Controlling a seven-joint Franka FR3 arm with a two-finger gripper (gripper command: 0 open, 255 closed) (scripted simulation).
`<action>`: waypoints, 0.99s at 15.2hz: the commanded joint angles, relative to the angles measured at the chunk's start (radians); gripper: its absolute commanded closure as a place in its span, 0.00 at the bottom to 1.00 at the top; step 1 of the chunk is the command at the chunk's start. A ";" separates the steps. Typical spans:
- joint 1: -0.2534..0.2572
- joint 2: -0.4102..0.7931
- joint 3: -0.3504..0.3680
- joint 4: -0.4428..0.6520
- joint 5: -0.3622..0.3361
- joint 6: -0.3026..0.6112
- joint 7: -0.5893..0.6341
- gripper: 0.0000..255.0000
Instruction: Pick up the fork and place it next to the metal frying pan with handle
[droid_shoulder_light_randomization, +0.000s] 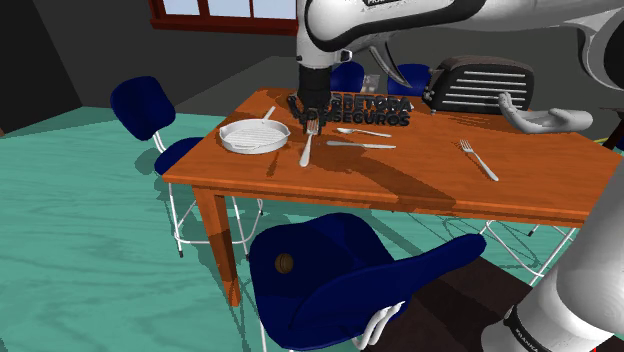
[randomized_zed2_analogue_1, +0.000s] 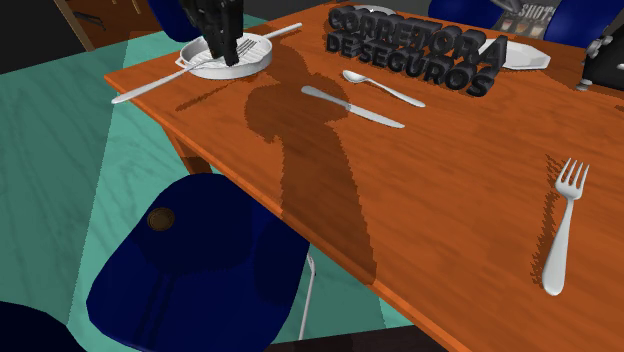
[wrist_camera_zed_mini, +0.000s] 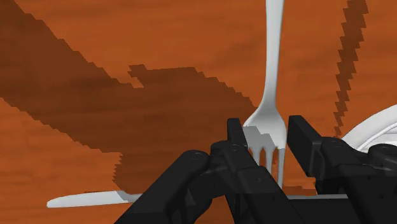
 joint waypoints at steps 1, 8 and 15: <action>0.029 0.075 0.014 0.101 -0.030 -0.034 0.042 1.00; 0.103 0.232 0.025 0.275 -0.092 -0.066 0.114 1.00; 0.093 0.226 0.023 0.172 -0.093 0.030 0.122 1.00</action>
